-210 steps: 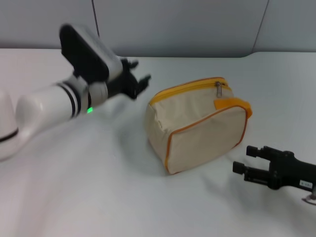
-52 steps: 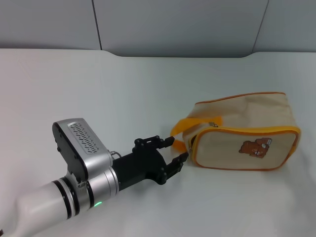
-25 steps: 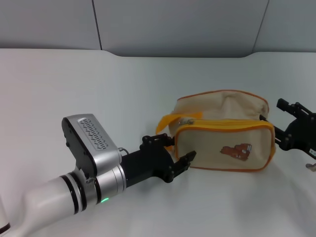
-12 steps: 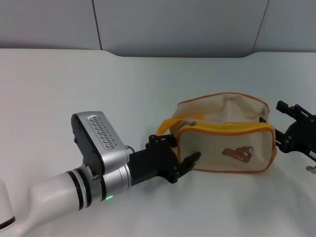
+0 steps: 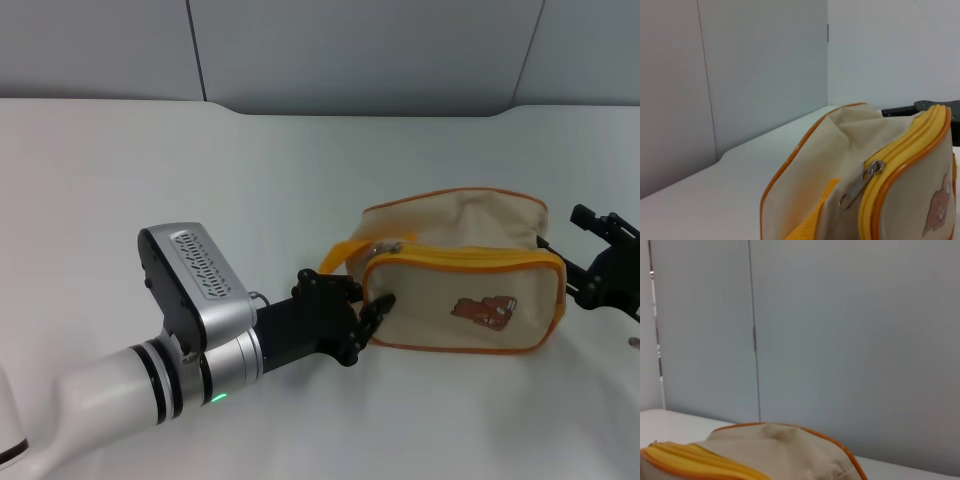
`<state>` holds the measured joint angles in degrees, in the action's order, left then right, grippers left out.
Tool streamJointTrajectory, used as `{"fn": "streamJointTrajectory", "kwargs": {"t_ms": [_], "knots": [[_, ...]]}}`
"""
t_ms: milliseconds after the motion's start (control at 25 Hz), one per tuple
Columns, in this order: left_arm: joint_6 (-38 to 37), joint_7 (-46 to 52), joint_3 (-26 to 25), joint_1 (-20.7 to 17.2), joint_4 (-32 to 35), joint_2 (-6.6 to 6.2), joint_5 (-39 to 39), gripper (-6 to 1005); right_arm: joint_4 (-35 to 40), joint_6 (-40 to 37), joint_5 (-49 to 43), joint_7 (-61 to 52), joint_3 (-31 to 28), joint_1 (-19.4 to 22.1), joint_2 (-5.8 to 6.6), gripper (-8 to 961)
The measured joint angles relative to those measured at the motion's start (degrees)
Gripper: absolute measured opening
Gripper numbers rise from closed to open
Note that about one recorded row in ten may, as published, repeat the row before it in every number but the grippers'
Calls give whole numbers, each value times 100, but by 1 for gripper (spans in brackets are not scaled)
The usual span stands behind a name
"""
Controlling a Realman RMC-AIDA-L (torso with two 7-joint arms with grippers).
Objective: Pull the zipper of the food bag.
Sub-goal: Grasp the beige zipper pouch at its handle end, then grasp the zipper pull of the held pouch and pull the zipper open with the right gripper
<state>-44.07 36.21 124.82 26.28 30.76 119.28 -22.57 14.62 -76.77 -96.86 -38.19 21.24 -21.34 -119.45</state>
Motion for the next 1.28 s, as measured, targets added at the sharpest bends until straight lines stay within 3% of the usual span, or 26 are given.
{"fn": "streamJointTrajectory", "kwargs": {"t_ms": [320, 560, 760, 920, 1000, 1080, 1200, 1280], "knots": [[-293, -311, -186, -97, 28, -1, 2, 159, 43, -398, 20, -309, -262, 151, 15, 790], [-473, -652, -352, -88, 41, -8, -16, 114, 88, -903, 26, -346, -876, 362, 23, 789], [-826, -1137, -524, -95, 44, -52, -59, 74, 213, -1234, 27, -238, -1055, 484, 24, 789], [-1084, -1434, -826, -92, 258, -105, -401, 75, 261, -1724, 30, 360, -1077, 538, 8, 789], [-1216, -1528, -1241, -227, 738, -130, -1102, 74, 100, -1990, 35, 1156, -1083, 498, -8, 789], [-1234, -1534, -1412, -304, 970, -126, -1439, 73, 12, -2015, 36, 1411, -1082, 474, -10, 789], [-1107, -1538, -1845, -500, 1643, -59, -2399, 72, -583, -2053, 37, 2928, -1085, 362, -13, 789], [-1082, -1538, -1876, -510, 1718, -57, -2478, 71, -736, -2054, 37, 3307, -1085, 345, -14, 790]]}}
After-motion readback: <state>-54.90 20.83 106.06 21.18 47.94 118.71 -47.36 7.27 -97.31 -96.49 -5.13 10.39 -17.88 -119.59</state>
